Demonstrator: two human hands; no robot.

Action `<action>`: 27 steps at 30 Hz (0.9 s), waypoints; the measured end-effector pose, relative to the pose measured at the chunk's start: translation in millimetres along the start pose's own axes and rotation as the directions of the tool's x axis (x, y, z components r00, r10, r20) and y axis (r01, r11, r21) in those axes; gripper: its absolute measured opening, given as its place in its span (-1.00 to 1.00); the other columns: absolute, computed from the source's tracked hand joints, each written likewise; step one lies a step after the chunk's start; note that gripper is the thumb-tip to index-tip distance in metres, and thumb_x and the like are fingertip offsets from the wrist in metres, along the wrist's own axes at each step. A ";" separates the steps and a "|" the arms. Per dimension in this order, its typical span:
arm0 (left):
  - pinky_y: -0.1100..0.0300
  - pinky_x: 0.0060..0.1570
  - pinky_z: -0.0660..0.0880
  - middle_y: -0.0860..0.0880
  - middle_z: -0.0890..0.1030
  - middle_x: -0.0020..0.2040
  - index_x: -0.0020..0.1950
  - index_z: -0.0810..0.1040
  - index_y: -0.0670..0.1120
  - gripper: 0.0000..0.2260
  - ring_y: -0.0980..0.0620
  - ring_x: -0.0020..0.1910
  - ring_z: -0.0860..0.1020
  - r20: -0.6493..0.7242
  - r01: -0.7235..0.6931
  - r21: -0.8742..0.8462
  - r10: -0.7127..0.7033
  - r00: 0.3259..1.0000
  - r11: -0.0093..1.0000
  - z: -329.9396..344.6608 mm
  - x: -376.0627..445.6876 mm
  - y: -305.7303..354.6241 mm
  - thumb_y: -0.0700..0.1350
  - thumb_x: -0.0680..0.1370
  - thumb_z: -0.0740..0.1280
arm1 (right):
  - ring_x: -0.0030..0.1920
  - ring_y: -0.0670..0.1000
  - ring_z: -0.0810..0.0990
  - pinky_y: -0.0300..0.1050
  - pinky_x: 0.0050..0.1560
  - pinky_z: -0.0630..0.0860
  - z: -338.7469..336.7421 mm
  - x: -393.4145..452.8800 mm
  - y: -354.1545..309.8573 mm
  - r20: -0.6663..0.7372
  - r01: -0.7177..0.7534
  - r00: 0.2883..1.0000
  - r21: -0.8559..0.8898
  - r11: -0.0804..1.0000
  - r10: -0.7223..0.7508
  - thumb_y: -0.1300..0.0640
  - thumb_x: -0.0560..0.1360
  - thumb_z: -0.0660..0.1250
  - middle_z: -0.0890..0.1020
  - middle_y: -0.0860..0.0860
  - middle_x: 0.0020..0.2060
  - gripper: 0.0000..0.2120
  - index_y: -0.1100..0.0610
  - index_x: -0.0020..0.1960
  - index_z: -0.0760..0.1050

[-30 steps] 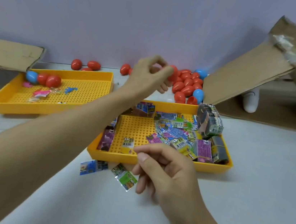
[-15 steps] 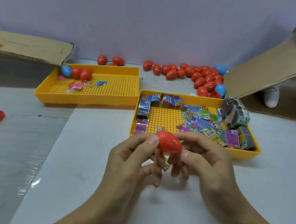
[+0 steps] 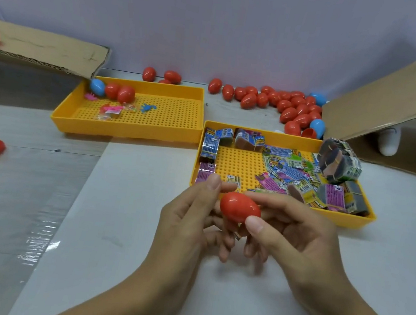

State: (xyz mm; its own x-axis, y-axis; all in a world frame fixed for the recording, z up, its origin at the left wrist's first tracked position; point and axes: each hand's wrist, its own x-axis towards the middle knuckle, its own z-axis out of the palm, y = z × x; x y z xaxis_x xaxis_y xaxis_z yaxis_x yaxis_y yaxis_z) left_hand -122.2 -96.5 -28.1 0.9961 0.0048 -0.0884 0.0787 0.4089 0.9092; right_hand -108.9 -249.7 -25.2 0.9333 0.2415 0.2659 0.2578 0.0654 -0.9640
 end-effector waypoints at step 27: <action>0.03 0.06 0.59 -0.12 0.71 0.03 0.12 0.68 0.01 -0.65 -0.14 0.02 0.67 0.057 -0.161 0.126 0.155 0.986 0.979 -9.9 -1.2 -9.3 -0.10 0.33 0.41 | -0.28 -0.04 0.65 -0.20 -0.44 0.52 -2.6 1.5 0.5 -0.110 -0.035 0.993 -0.009 0.999 0.034 0.05 0.31 0.50 0.71 0.04 -0.17 -0.73 0.00 0.01 0.67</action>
State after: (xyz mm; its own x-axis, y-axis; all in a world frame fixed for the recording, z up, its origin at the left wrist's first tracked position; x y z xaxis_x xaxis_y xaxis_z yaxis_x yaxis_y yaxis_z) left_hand -124.6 -91.3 -40.5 0.9969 0.0160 0.0767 -0.0781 0.2841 0.9556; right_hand -106.7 -251.8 -25.3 0.9633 0.1353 0.2318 0.2273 0.0478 -0.9726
